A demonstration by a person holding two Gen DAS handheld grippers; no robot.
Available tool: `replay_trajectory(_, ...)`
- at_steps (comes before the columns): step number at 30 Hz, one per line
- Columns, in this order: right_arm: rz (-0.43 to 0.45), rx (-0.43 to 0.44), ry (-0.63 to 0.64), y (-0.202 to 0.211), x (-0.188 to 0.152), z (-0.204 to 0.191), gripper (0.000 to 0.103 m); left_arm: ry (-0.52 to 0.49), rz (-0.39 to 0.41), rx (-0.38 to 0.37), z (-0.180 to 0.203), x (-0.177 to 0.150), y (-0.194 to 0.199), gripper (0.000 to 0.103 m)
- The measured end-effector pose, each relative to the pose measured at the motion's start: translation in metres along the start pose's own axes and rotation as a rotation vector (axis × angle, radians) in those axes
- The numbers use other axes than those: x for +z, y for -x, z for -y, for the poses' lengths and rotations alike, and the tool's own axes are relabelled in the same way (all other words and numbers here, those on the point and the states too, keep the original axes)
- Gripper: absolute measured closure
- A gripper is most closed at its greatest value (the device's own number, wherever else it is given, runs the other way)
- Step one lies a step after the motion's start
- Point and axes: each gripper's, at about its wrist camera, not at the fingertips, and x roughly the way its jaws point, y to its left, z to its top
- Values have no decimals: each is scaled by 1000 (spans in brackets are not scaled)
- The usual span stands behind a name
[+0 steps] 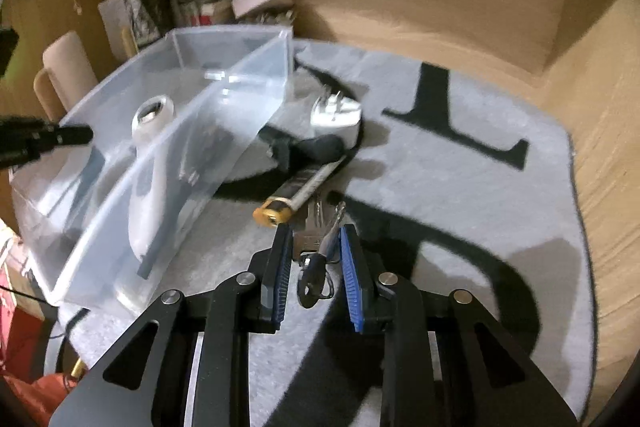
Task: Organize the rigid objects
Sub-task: 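Reach the right tool to the keys and grasp them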
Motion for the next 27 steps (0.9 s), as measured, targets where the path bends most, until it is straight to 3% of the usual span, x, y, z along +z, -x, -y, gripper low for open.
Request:
replay_trajectory(10,153,-7,16,47,30,-3,81,0,1,-1,1,0,0,95)
replay_trajectory(27,241,121,121,41,83,-65,81,1,2,-5,4,1,0,95)
